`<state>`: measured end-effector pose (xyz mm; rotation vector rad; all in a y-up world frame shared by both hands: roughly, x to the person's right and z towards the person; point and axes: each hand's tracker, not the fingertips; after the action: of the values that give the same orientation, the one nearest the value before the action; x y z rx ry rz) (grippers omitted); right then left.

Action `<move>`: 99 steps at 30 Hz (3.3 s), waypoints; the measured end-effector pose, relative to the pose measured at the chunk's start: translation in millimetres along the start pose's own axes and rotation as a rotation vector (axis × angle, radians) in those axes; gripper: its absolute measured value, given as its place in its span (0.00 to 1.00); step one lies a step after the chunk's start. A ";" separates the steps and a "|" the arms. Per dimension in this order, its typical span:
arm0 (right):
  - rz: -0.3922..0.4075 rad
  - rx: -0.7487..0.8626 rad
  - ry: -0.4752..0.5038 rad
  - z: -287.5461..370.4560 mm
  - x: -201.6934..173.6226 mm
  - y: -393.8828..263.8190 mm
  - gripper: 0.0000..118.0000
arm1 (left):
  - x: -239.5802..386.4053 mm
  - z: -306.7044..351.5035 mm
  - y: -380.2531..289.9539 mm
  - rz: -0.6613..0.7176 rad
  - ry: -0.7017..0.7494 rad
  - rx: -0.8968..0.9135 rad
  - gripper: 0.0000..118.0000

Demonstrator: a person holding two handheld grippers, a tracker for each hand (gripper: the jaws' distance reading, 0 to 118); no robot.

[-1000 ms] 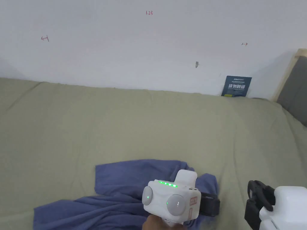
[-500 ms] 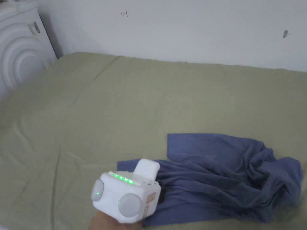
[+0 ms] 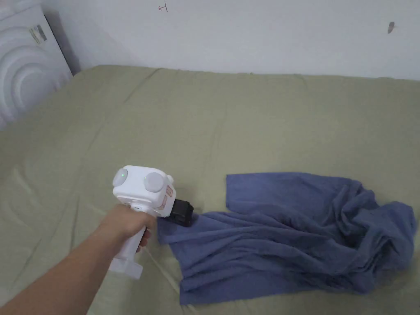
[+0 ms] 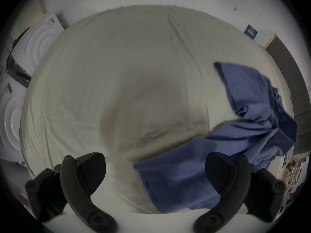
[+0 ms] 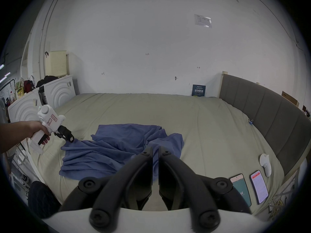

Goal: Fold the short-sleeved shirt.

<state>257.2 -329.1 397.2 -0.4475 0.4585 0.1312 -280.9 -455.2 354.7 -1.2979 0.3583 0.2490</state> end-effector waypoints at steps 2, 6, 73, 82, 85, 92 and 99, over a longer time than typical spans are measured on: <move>-0.006 -0.011 -0.007 -2.1 2.8 0.0 0.06 | 11.1 -11.8 -7.1 -0.039 0.107 -0.048 0.99; -0.023 -0.001 -0.017 -0.1 6.8 0.4 0.06 | 43.3 -4.4 -17.6 -0.110 0.232 0.013 0.99; -0.168 0.195 0.114 -60.4 90.5 404.8 0.06 | -9.0 384.9 83.8 0.103 -0.124 1.011 0.07; -0.278 0.186 0.099 -98.0 111.8 386.8 0.06 | -3.6 358.1 115.7 0.117 -0.127 0.994 0.07; -0.321 0.131 0.096 -134.9 108.9 343.1 0.06 | 1.7 305.4 125.4 0.161 -0.156 0.926 0.07; -0.390 0.020 0.129 -174.5 112.7 245.1 0.06 | 8.3 227.6 104.1 0.171 -0.216 0.844 0.07; -0.324 0.024 0.143 -84.0 119.7 176.3 0.06 | -6.5 247.8 -9.1 0.156 -0.271 0.808 0.07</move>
<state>291.4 -205.9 207.1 -0.5037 0.5209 -0.2206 -254.0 -217.9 421.5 -0.4335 0.2826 0.3593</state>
